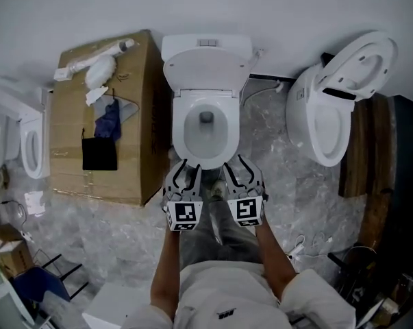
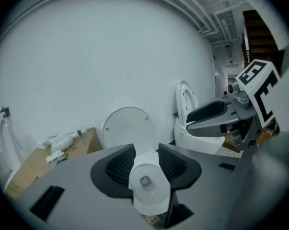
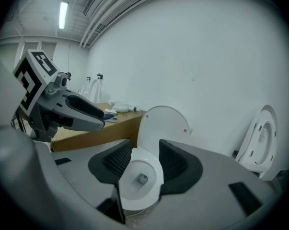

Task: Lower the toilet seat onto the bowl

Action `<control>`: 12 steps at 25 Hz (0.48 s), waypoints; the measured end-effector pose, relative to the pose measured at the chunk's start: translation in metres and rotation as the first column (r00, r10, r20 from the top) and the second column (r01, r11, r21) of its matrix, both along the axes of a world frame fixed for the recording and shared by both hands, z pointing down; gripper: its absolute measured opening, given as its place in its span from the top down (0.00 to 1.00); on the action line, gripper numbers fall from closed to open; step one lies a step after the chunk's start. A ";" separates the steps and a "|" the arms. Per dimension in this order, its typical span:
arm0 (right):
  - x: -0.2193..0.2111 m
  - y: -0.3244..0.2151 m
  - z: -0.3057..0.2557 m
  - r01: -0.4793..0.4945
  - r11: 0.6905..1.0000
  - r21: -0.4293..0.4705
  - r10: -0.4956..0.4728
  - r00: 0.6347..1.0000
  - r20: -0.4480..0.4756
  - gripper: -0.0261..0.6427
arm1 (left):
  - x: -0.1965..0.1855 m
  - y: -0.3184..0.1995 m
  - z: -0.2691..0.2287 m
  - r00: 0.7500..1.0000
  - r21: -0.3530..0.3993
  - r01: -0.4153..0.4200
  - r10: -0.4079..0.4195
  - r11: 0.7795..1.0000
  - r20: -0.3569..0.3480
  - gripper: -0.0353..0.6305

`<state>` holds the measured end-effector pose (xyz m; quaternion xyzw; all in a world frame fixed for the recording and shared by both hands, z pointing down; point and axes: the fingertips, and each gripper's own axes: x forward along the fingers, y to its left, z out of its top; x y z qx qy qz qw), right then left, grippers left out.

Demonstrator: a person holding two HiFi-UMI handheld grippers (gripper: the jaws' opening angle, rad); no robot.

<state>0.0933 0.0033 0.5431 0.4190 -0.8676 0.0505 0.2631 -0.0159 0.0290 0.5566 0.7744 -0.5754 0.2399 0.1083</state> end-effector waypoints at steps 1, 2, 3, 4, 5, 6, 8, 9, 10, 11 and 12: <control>0.000 0.002 -0.011 -0.001 1.000 0.003 0.001 1.000 0.010 0.69 | 0.000 0.001 -0.013 1.000 0.014 -0.001 0.001 1.000 -0.002 0.69; -0.001 0.003 -0.022 -0.002 1.000 0.008 0.002 1.000 0.021 0.69 | 0.000 0.001 -0.026 1.000 0.031 -0.002 0.002 1.000 -0.002 0.69; -0.001 0.004 -0.033 -0.001 1.000 0.016 0.001 1.000 0.031 0.69 | 0.001 0.000 -0.040 1.000 0.050 -0.003 0.003 0.999 -0.003 0.69; 0.000 0.005 -0.045 -0.001 1.000 0.025 0.000 0.999 0.040 0.69 | 0.001 -0.001 -0.055 1.000 0.068 -0.005 0.005 0.998 -0.005 0.69; 0.000 0.006 -0.057 0.000 0.999 0.035 -0.001 0.999 0.049 0.69 | 0.002 -0.003 -0.070 1.000 0.086 -0.004 0.005 0.996 -0.009 0.69; 0.001 0.006 -0.069 0.000 0.999 0.046 -0.003 0.998 0.059 0.69 | 0.003 -0.004 -0.084 1.000 0.102 -0.001 0.002 0.995 -0.012 0.70; 0.004 0.007 -0.091 -0.002 0.998 0.066 -0.004 0.997 0.081 0.70 | 0.004 -0.004 -0.106 1.000 0.129 0.003 -0.001 0.992 -0.016 0.70; 0.006 0.010 -0.102 -0.006 0.997 0.072 -0.001 0.996 0.092 0.70 | 0.006 -0.002 -0.115 1.000 0.139 0.003 0.000 0.990 -0.019 0.70; 0.010 0.012 -0.111 -0.011 0.997 0.077 0.003 0.995 0.103 0.70 | 0.009 0.001 -0.124 1.000 0.148 0.001 0.003 0.989 -0.021 0.70; 0.014 0.016 -0.121 -0.016 0.996 0.082 0.007 0.994 0.112 0.70 | 0.013 0.005 -0.132 1.000 0.156 -0.002 0.006 0.988 -0.024 0.70; 0.017 0.020 -0.131 -0.021 0.996 0.087 0.011 0.993 0.120 0.70 | 0.016 0.010 -0.141 1.000 0.164 -0.004 0.009 0.987 -0.026 0.71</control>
